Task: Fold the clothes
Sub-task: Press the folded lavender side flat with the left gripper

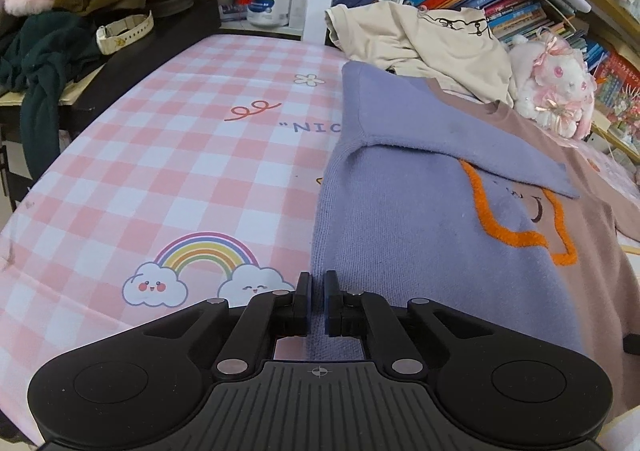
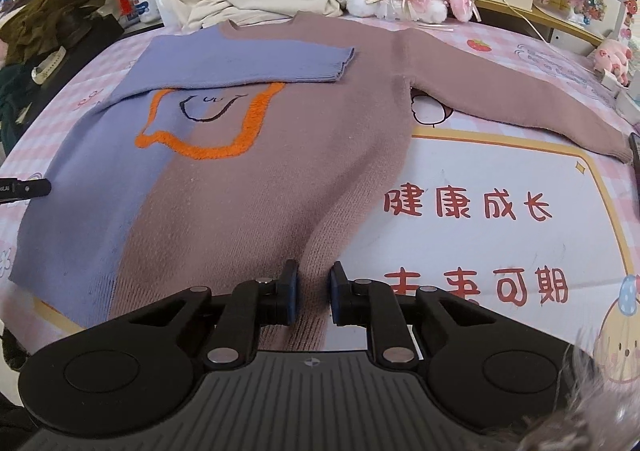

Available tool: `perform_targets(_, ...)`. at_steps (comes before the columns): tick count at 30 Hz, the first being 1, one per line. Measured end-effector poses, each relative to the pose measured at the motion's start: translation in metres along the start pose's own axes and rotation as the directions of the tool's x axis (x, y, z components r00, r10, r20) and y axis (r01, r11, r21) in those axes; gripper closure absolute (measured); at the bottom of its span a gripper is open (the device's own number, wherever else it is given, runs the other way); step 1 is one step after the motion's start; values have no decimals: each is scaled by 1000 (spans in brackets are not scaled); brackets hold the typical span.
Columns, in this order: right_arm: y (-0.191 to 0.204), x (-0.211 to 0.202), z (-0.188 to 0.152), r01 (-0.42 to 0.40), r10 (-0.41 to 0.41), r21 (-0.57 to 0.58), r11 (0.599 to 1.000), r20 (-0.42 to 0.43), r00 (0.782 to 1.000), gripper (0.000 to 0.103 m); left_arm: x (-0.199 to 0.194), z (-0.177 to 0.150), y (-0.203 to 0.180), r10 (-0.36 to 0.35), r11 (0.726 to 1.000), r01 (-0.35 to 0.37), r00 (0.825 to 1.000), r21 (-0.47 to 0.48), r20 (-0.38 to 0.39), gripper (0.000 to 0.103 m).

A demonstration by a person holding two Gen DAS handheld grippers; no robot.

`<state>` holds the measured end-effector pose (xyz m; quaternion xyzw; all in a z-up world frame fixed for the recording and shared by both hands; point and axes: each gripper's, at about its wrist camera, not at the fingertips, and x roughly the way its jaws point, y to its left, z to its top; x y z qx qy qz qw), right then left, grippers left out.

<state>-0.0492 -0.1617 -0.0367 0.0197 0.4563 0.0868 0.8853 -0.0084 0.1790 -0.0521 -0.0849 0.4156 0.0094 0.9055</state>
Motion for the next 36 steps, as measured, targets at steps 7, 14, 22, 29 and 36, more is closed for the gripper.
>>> perform_targets(7, 1, 1, 0, 23, -23, 40, 999, 1, 1000, 88, 0, -1, 1, -4, 1000, 4, 1000, 16, 14, 94)
perform_targets(14, 7, 1, -1, 26, -26, 60, 998, 3, 1000, 88, 4, 2, 5, -16, 999, 15, 1000, 53, 16, 96)
perform_targets(22, 9, 1, -4, 39, -41, 92, 995, 19, 999, 88, 6, 5, 13, -43, 998, 43, 999, 37, 11, 94)
perform_targets(29, 5, -15, -6, 56, -64, 143, 988, 50, 997, 66, -13, 5, 11, -13, 1000, 13, 997, 10, 74, 85)
perform_targets(36, 13, -38, -13, 91, -104, 130, 987, 95, 990, 44, -44, -1, -24, 14, 992, -35, 985, 120, 174, 41)
